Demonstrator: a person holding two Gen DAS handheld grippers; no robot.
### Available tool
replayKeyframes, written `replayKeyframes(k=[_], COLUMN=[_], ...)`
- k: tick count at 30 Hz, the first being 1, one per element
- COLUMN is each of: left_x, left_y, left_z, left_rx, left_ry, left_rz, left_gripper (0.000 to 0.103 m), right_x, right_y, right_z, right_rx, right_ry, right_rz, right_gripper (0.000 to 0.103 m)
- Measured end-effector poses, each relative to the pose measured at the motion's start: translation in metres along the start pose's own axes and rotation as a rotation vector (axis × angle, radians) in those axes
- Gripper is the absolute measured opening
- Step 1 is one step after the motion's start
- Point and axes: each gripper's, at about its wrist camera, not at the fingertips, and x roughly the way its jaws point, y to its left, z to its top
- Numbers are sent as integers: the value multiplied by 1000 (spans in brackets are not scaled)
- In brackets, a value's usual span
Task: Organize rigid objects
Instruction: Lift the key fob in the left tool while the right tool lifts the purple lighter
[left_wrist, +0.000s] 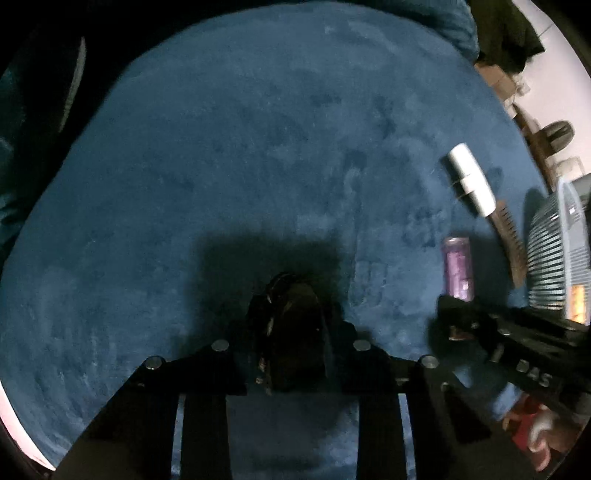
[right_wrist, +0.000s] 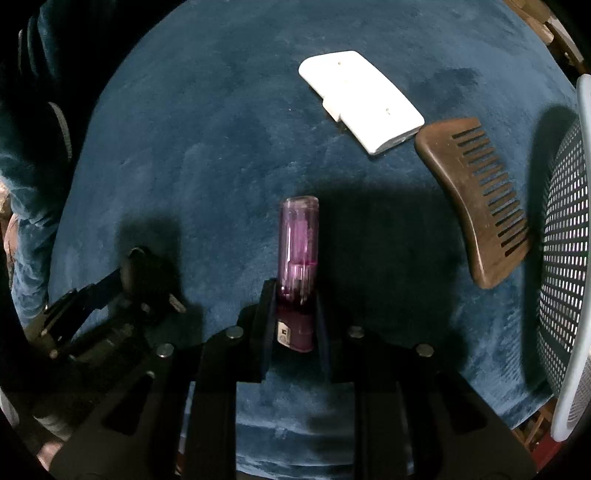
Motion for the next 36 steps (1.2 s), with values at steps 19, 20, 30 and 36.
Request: replayKeyframes(k=[19,20,30,36], left_x=[-65,-63,9,9], left_y=[-12,-12,-35,-30], left_z=[17,18,10,12], left_rx=[8,6,72,51], left_ry=[-120,-113,-1,-20], left_rz=[-34,-24,44,43], left_gripper=[5,6,57,10], right_x=[-48,-50,-47,-44], right_y=[-15,-16,-28,-29], right_z=[-10,-10,-12,-9], right_rx=[21,23,40,46], right_ry=[-108,-109,-84,-78], right_rz=[137,139,140,140], right_gripper=[11,11,11,11])
